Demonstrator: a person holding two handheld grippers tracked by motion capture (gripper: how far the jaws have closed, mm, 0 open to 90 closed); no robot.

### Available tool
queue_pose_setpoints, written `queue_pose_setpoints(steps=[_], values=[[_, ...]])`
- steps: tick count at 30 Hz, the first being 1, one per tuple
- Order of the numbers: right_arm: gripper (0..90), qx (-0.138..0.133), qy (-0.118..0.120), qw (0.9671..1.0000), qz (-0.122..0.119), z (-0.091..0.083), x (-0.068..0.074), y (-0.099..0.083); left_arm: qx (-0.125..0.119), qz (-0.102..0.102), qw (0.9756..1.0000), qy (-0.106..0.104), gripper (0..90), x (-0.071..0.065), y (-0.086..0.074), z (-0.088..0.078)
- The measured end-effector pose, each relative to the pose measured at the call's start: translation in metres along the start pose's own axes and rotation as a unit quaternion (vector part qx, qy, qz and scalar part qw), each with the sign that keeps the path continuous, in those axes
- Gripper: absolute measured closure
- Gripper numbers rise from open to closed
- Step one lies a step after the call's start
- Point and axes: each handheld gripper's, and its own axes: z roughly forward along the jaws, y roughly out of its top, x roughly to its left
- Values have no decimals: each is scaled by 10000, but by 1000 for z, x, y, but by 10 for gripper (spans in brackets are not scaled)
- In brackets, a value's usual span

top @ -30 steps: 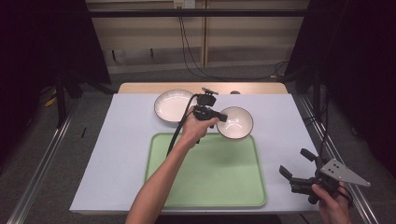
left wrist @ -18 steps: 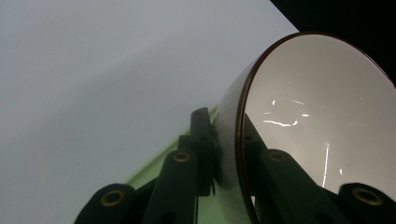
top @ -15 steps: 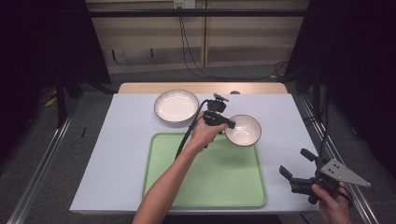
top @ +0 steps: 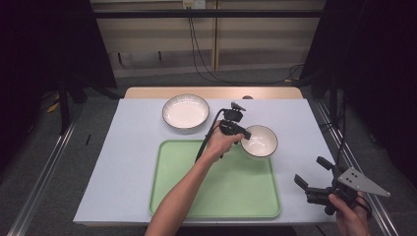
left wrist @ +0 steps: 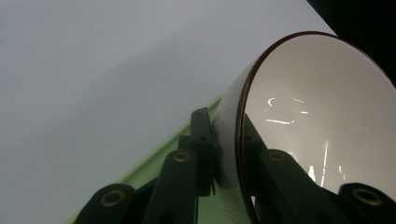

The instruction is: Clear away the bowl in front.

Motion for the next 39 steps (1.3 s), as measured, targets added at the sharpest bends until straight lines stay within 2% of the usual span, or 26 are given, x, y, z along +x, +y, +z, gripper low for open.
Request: queue_pose_setpoints(steps=[1,3,6,7,8,11,12,16,17,18,19,21,27,32,35,36,39], values=[[10,-10,15,10000,-1,0,0,0,-12,-39,10000,6,820,0,-1,2],[11,-12,29,10000,-7,0,0,0,69,19,10000,24,820,3,-1,3],[10,-18,26,10000,-26,0,0,0,57,-68,9999,107,820,4,-2,6],[11,-11,31,10000,-11,0,0,0,85,-2,9999,73,820,5,-3,6],[11,-3,16,10000,-10,0,0,0,21,-65,9999,116,820,4,-4,7],[10,-12,25,10000,-17,0,0,0,78,-63,9999,136,819,4,-5,9],[11,-8,2,10000,-27,0,0,0,9,-104,9998,151,818,4,-5,10],[10,14,28,10000,-12,0,1,0,110,-5,9998,145,819,5,-5,9],[10,10,19,10000,-17,0,1,0,66,-89,9998,169,818,4,-5,10],[10,13,15,10000,-13,0,1,0,97,-13,9998,177,818,4,-5,10],[10,11,14,10000,-14,0,1,0,-1,-36,9997,245,818,2,-6,12],[10,22,14,10000,-16,0,1,0,-23,-56,9996,263,816,1,-6,12],[10,11,40,10000,-37,0,1,0,-89,-79,9996,239,804,1,-7,13],[11,1,42,10000,-30,1,1,0,-145,-76,9998,116,791,4,-8,12],[10,6,50,10000,-27,1,1,0,-234,-46,9995,191,769,2,-9,13],[11,2,45,10000,-20,1,1,0,-185,66,9995,260,746,3,-9,13],[11,0,51,10000,-11,0,1,0,-283,64,9988,389,695,1,-10,15]])
